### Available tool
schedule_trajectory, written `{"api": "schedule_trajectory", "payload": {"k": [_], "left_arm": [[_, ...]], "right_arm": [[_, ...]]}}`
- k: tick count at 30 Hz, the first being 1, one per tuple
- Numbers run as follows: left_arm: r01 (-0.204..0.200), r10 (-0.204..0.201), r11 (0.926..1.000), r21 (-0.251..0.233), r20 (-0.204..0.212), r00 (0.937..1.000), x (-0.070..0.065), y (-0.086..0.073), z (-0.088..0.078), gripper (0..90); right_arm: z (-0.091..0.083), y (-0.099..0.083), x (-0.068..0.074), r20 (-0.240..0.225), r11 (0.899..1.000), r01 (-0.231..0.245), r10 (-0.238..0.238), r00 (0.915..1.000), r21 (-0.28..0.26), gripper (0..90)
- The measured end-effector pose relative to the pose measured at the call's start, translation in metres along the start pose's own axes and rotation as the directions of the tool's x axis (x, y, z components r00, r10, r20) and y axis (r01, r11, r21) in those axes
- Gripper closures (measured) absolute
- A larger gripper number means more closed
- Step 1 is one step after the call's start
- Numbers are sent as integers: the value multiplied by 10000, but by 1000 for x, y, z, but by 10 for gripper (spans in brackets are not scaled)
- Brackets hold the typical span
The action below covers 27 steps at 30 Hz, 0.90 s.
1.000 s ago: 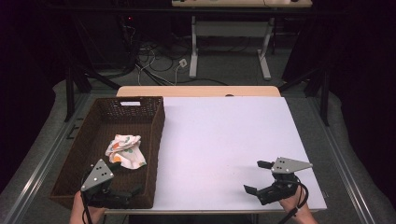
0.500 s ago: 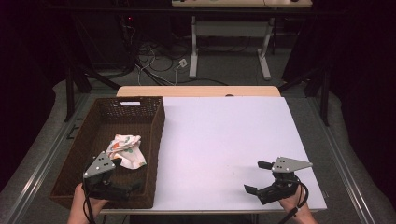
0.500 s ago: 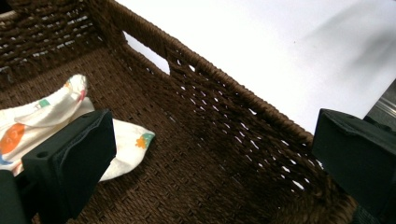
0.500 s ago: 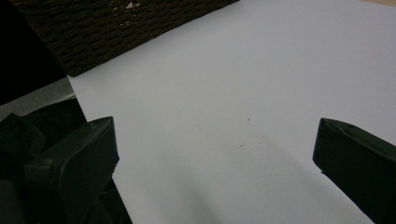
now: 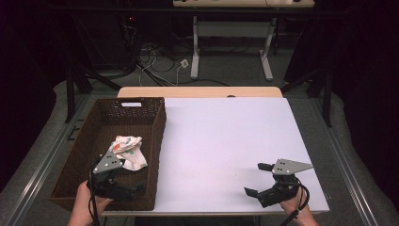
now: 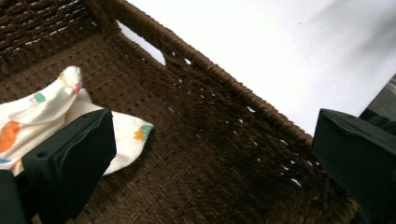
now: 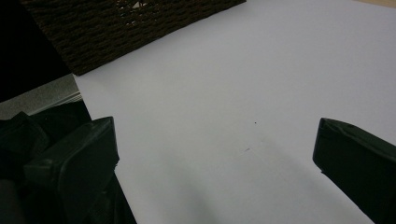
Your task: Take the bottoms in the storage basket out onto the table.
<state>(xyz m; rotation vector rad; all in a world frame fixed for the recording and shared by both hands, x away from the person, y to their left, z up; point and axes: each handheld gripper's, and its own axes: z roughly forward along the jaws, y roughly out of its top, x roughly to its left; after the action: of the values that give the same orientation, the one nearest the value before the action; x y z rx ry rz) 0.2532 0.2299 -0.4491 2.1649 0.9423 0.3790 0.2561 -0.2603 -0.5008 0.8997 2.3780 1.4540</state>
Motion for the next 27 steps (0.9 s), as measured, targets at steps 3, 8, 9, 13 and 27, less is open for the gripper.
{"api": "schedule_trajectory", "payload": {"k": [3, 8, 9, 13, 27], "left_arm": [[30, -27, 9999, 169, -161, 9999, 4, 2, 0, 2], [90, -81, 9994, 331, -250, 9997, 10, 8, -1, 2], [115, -107, 9990, 433, -188, 9998, 12, 9, -1, 3], [239, -226, 9981, 574, -242, 9995, 20, 12, 1, 3], [498, -435, 9886, 1418, -477, 9979, 41, 17, 12, 2]], "right_arm": [[0, -1, -3, 34, 10000, -65, 65, 10000, 5, 0], [-1, 0, 0, 66, 10000, -12, 13, 10000, -54, 0], [0, 0, 0, 51, 10000, 20, -20, 10000, -48, 0], [0, -1, -3, 76, 10000, -78, 78, 9999, 19, 0], [4, 0, -3, -32, 9999, -7, 8, 10000, 157, 0]]}}
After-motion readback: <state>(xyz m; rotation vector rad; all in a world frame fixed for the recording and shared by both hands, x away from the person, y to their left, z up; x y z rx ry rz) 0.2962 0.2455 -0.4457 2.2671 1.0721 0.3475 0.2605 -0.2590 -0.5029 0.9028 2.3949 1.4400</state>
